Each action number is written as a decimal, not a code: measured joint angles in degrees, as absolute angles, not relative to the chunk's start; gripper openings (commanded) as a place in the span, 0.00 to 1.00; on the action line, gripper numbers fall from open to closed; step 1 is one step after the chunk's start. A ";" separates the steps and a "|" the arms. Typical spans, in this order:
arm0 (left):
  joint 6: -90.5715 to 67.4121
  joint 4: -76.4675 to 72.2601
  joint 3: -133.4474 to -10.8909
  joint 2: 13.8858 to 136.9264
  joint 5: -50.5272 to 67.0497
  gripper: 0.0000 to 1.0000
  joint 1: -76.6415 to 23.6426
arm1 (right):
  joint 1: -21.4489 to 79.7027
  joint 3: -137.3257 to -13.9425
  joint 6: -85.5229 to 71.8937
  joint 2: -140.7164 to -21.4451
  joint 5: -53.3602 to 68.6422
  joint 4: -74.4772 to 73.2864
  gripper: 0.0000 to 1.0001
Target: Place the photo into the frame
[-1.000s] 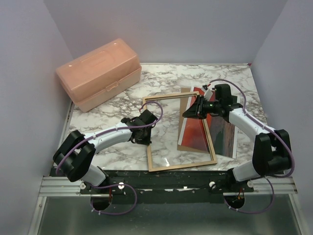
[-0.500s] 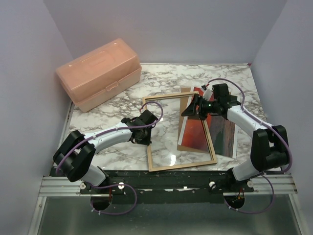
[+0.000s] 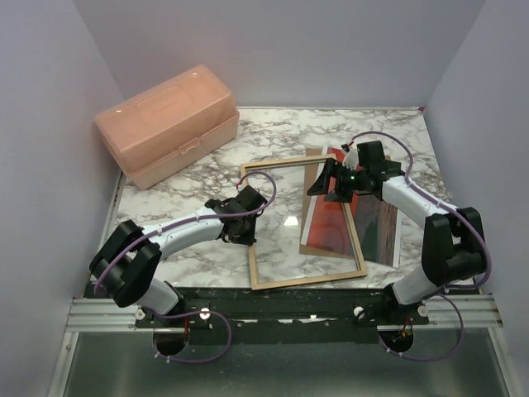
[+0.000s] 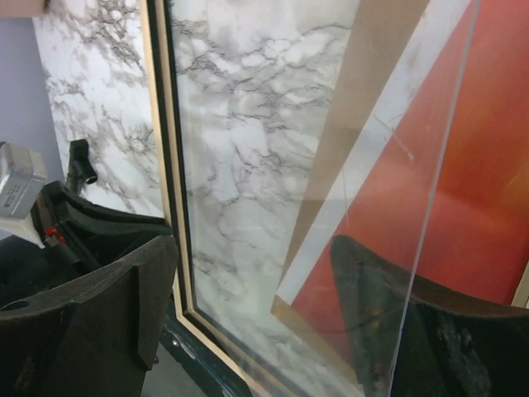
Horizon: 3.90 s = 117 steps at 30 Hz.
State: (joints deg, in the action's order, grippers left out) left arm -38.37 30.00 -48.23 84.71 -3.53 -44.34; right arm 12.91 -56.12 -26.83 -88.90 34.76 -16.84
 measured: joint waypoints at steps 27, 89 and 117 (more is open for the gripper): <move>-38.37 30.04 -48.31 84.90 -3.68 0.07 -44.40 | 16.53 -58.11 -23.92 -91.31 11.99 -19.44 0.96; -38.41 30.17 -48.21 84.49 -4.54 0.08 -44.75 | 17.47 -56.62 -27.22 -79.33 13.91 -20.62 0.95; -38.63 29.06 -47.20 83.57 -4.56 0.08 -44.75 | 7.38 -55.64 -29.17 -83.46 42.81 -19.31 0.68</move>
State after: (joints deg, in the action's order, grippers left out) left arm -38.63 29.06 -47.20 83.57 -4.56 -44.75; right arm 7.38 -55.64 -29.17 -83.46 42.81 -19.31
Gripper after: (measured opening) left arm 0.109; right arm 0.742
